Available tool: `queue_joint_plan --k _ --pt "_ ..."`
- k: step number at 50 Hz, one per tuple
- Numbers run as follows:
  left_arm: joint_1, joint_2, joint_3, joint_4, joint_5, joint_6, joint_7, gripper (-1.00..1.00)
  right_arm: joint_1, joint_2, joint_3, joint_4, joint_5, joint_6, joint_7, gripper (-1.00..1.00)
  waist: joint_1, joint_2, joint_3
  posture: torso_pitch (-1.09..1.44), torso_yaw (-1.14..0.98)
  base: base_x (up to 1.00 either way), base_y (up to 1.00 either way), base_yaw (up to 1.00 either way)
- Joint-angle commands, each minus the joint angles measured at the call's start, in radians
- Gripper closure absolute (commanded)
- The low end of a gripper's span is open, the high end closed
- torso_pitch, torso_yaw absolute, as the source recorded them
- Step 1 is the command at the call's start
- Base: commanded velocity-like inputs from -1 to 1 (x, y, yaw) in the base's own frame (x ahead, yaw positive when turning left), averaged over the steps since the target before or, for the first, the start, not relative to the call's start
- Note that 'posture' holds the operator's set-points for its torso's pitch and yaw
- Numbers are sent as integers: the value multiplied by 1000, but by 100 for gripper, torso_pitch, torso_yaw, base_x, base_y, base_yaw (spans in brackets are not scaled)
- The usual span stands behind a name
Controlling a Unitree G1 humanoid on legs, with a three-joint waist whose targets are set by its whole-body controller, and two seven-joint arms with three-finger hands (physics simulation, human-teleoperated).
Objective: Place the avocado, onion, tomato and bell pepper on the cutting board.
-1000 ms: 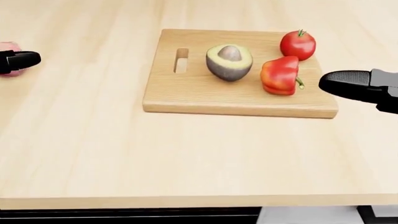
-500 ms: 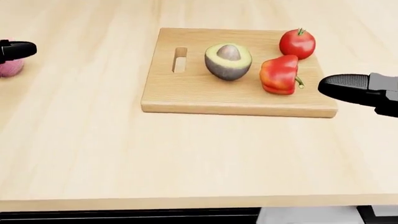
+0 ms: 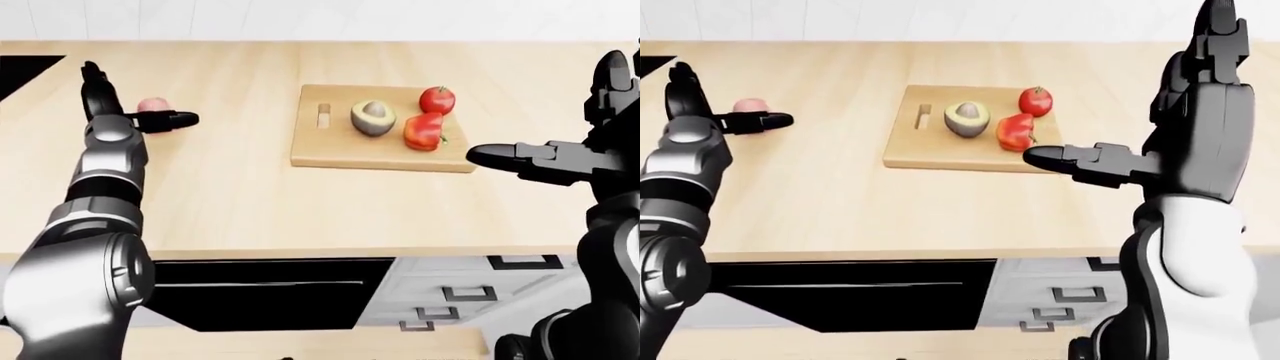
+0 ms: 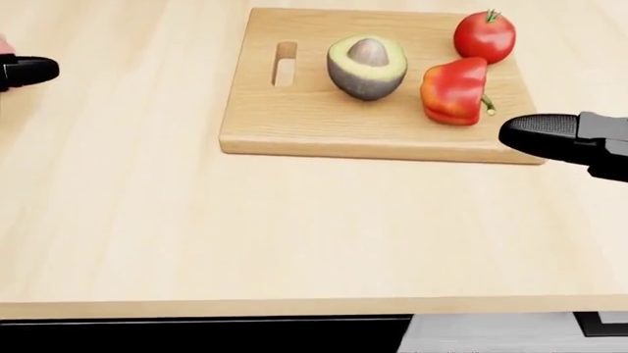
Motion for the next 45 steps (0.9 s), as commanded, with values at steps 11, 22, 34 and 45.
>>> queue_joint_plan --k 11,22,34,45 --pt "-40 27 5 -40 3 -28 21 -100 -21 -17 -10 -27 -3 -18 1 -100 4 6 -10 25 15 0 0 0" --pt "-19 16 4 -35 8 -43 18 -100 -8 -11 -9 -27 -6 -28 -2 -100 9 8 12 29 15 0 0 0" --pt "-8 12 0 -32 18 -62 -8 -100 -7 -10 -1 -28 -14 -27 -1 -100 11 8 16 29 15 0 0 0" --pt "-26 10 1 -26 36 -88 22 -100 -16 -25 -20 -40 -10 -5 15 -100 11 8 16 29 15 0 0 0"
